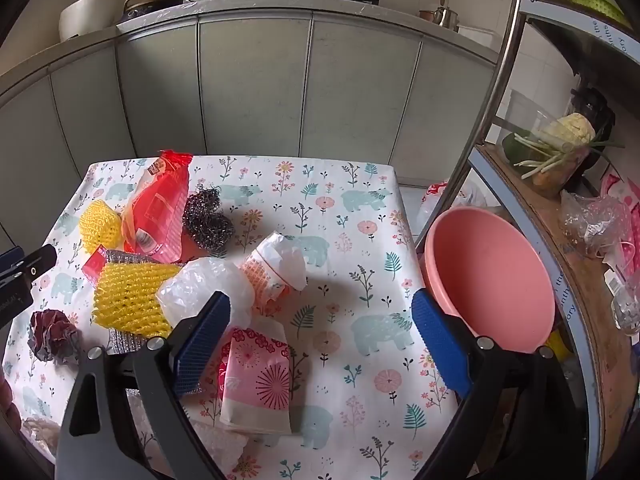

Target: Collect trash

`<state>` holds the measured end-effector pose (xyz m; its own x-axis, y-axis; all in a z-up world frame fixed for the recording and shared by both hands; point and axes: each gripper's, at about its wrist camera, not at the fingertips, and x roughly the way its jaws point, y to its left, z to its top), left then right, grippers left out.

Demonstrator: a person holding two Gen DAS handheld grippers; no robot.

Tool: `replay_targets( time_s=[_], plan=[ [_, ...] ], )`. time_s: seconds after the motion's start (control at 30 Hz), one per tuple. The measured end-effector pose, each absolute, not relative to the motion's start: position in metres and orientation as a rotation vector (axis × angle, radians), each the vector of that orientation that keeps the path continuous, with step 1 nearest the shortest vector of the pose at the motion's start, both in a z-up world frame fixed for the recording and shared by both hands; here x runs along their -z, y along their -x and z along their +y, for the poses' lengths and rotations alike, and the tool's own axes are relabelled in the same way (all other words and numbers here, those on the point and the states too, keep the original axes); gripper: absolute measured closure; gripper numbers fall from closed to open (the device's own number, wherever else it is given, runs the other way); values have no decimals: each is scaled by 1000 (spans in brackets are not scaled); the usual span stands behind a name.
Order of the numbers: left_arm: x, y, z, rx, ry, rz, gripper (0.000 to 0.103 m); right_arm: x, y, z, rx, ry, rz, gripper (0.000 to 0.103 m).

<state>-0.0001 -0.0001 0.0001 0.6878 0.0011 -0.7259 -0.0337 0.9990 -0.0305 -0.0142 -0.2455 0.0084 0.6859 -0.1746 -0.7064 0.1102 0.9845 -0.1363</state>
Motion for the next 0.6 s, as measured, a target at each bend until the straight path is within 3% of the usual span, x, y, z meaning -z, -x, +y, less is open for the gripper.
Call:
replay_targets(
  time_s=[0.6],
  plan=[
    [0, 0, 0, -18, 41, 815, 35, -9, 15, -246, 157, 82, 799, 11]
  ],
)
